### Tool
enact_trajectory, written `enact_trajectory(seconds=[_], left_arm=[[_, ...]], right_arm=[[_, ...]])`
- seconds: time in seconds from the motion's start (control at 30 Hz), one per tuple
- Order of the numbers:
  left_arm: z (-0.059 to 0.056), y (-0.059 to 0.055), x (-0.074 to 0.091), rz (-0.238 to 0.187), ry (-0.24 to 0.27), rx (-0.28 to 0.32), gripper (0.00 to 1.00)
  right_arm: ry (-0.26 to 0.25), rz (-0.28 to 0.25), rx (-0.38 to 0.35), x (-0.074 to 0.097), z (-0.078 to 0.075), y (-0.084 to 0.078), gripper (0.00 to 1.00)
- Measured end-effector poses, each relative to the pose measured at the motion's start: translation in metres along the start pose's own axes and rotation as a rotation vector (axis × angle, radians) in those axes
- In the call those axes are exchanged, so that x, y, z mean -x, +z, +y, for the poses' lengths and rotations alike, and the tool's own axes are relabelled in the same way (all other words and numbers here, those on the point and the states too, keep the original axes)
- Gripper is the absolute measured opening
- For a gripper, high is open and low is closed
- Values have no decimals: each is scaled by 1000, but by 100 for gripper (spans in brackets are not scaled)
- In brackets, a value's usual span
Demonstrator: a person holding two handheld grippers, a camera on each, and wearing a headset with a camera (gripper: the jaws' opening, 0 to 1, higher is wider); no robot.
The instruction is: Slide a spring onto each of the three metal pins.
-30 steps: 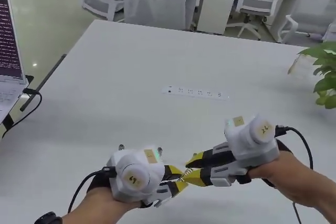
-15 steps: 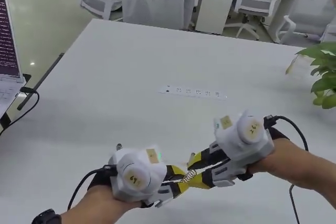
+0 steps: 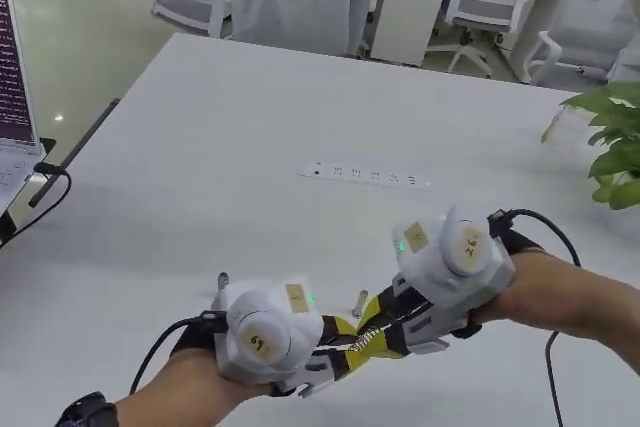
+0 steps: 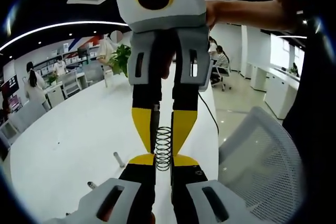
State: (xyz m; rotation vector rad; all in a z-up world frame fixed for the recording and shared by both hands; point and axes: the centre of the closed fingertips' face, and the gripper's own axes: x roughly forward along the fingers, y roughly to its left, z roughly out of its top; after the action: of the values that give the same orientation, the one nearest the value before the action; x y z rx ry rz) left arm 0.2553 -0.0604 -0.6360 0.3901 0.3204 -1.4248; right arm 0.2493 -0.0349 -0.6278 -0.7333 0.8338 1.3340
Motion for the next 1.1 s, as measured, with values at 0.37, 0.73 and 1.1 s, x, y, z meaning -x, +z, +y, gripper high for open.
enact_trajectory(seconds=[0.37, 0.73, 1.1], left_arm=[[-2, 0, -1, 0, -16, -3, 2], [-7, -3, -6, 9, -31, -2, 2], [-7, -6, -7, 18, -29, 9, 4]], right_arm=[[26, 75, 91, -2, 3, -6, 9], [27, 93, 93, -4, 6, -11, 8], [16, 75, 67, -6, 6, -12, 8]])
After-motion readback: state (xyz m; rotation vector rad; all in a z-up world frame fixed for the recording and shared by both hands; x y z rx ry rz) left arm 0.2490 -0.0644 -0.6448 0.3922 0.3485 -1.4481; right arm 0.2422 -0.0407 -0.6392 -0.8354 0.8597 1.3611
